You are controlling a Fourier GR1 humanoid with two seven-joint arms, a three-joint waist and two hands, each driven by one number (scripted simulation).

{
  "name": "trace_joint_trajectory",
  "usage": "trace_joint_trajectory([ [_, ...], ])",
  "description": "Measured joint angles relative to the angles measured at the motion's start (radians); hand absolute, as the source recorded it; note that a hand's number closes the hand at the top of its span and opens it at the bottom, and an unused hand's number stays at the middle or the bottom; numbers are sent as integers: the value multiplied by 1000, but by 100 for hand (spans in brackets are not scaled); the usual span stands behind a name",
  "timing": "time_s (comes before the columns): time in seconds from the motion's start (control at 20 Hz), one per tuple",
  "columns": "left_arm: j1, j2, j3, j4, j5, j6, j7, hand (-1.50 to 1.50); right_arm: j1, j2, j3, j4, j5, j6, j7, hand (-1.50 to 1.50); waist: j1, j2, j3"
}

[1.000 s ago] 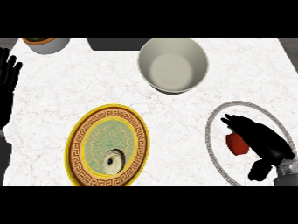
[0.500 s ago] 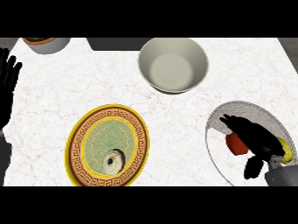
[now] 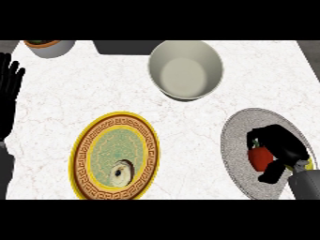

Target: Pick the bell pepper from the placemat and place it in the bowl

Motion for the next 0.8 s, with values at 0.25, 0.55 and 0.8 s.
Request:
trace_joint_trajectory([
  [0.25, -6, 0, -5, 0, 1, -10, -1, 0, -127, -136, -154, 223, -42, -10, -83, 150, 18, 12, 7],
  [0.55, -26, -20, -29, 0, -13, -3, -7, 0, -278, -333, -291, 517, -60, -19, -184, 150, 48, 25, 11],
  [0.8, -30, -17, -28, -1, -9, -9, -9, 0, -384, -416, -347, 703, -48, -118, -259, 150, 51, 24, 12],
])
